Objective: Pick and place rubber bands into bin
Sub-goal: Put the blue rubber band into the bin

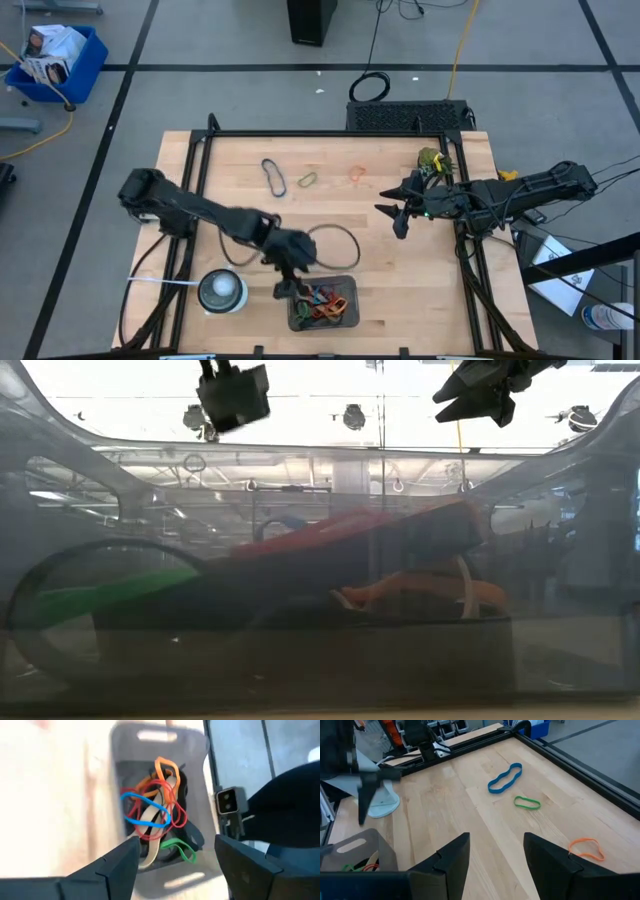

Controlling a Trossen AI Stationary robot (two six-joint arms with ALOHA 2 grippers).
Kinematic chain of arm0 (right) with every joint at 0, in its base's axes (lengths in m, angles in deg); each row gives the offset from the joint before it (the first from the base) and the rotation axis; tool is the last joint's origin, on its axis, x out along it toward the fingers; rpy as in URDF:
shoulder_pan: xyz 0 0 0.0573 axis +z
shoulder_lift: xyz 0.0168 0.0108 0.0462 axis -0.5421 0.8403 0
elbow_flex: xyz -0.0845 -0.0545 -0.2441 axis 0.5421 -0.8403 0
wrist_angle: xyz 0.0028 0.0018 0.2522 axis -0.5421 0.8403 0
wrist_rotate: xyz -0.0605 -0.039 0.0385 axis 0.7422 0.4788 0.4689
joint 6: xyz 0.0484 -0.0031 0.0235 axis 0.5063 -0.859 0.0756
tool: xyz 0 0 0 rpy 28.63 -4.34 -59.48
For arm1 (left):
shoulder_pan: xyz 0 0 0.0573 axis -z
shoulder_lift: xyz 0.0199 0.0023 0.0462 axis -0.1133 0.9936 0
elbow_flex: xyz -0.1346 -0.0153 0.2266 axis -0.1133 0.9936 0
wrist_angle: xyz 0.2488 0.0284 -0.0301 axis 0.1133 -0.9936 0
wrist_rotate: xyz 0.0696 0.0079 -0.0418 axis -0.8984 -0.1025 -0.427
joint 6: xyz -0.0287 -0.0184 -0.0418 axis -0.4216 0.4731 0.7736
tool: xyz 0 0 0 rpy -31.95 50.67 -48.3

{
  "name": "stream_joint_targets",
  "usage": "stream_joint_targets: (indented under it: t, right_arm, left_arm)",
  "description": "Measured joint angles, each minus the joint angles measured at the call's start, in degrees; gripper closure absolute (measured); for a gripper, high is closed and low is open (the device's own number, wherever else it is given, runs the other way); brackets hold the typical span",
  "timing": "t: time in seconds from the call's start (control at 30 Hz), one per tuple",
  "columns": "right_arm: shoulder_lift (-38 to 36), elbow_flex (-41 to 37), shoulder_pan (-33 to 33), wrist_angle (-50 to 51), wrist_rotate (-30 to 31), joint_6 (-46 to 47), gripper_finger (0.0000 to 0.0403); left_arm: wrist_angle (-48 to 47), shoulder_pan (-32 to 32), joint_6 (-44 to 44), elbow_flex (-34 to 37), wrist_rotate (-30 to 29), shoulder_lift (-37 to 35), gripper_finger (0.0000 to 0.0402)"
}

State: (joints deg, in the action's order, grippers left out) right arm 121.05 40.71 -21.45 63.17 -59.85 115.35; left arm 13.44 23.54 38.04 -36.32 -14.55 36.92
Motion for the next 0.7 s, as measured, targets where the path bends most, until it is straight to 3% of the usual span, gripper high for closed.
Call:
stream_joint_targets:
  t: [0.13,0.23,0.4,0.57,0.7]
  right_arm:
    - [-0.01,0.0,-0.02,-0.23,0.04,-0.9,0.022]
    - [-0.01,0.0,-0.02,-0.26,0.07,-1.66,0.022]
    - [-0.01,0.0,-0.13,-0.31,0.28,-1.75,0.022]
    - [-0.01,0.0,-0.58,-0.74,0.39,-1.43,0.022]
    - [-0.01,0.0,-1.52,-0.67,0.46,-1.36,0.022]
  left_arm:
    - [-4.32,-2.44,-0.83,-0.04,-0.05,-6.27,0.0127]
    - [-8.53,-5.01,-7.07,-0.04,-0.37,-10.63,0.0127]
    - [-21.2,-11.2,-15.59,-0.04,-9.9,-15.33,0.0126]
    - [-27.89,-19.82,-10.39,0.01,-19.1,-15.22,0.0131]
    - [-29.18,-26.08,-8.24,0.04,-20.18,-11.77,0.0149]
